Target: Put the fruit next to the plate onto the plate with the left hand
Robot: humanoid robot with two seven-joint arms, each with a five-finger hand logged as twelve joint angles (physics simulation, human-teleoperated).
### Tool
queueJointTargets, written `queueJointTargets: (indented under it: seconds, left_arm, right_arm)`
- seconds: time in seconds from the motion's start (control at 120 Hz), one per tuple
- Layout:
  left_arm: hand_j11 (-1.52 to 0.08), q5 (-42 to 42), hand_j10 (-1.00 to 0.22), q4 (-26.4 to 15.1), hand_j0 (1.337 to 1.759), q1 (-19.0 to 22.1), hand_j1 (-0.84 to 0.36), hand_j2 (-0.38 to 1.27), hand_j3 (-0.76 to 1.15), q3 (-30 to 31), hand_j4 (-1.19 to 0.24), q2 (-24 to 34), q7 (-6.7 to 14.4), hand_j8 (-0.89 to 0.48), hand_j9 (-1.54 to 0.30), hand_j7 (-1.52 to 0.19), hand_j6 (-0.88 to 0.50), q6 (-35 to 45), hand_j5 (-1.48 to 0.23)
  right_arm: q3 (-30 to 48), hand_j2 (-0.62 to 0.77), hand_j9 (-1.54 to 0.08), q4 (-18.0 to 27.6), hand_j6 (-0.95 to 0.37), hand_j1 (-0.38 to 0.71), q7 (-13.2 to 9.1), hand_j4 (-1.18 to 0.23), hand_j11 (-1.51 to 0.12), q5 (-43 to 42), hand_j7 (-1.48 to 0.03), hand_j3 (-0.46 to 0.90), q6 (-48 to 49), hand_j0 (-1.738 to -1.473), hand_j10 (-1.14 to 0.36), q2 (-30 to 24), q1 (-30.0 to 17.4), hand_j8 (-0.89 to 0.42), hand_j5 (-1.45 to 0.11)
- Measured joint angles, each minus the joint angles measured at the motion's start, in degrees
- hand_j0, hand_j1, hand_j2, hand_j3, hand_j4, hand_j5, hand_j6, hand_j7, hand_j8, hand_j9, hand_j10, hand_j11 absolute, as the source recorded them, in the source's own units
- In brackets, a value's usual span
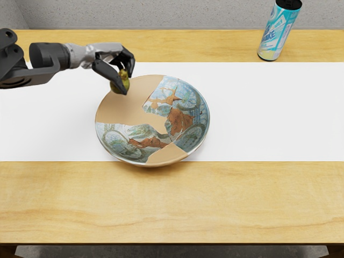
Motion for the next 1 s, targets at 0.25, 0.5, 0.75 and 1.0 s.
queueJointTargets:
  seconds: [0.25,0.5,0.75,1.0]
  left_arm:
    - [-1.17,-0.4,-0.51,-0.1,1.647,0.1,-0.39,0.67,0.00,0.0,-0.82,-4.3,0.9,-0.49,-1.15,-1.19,-0.68,-0.7,-1.21]
    - [-1.14,-0.6,-0.54,-0.1,1.652,0.0,-0.36,0.62,0.00,0.0,-0.84,-6.2,2.2,-0.54,-1.16,-1.17,-0.77,-0.7,-1.18]
    - [-0.87,-3.6,-0.50,-0.1,1.655,0.3,-0.24,0.37,0.00,-0.8,-0.66,-6.0,5.3,-0.50,-0.88,-0.89,-0.64,1.4,-0.89]
    - [-0.32,-10.0,-0.20,-0.1,1.657,0.6,0.12,0.12,0.00,-1.1,-0.24,-6.6,6.5,-0.20,-0.32,-0.33,-0.24,4.9,-0.33]
  right_arm:
    - [0.0,0.00,0.00,0.0,0.00,-0.35,0.0,0.00,0.00,0.0,0.00,0.00,-0.1,-1.658,0.00,0.0,0.2,0.00,0.00]
    - [0.0,0.00,0.00,0.0,0.00,-0.35,0.0,0.00,0.00,0.0,0.00,0.00,-0.2,-1.658,0.00,0.0,0.2,0.00,0.00]
    - [-0.1,0.00,0.00,0.0,0.00,-0.35,0.0,0.00,0.00,0.0,0.00,0.00,-0.2,-1.658,0.00,0.0,0.2,0.00,0.00]
    - [-0.1,0.00,0.00,0.0,0.00,-0.35,0.0,0.00,0.00,0.0,0.00,0.00,-0.1,-1.658,0.00,0.0,0.3,0.00,0.00]
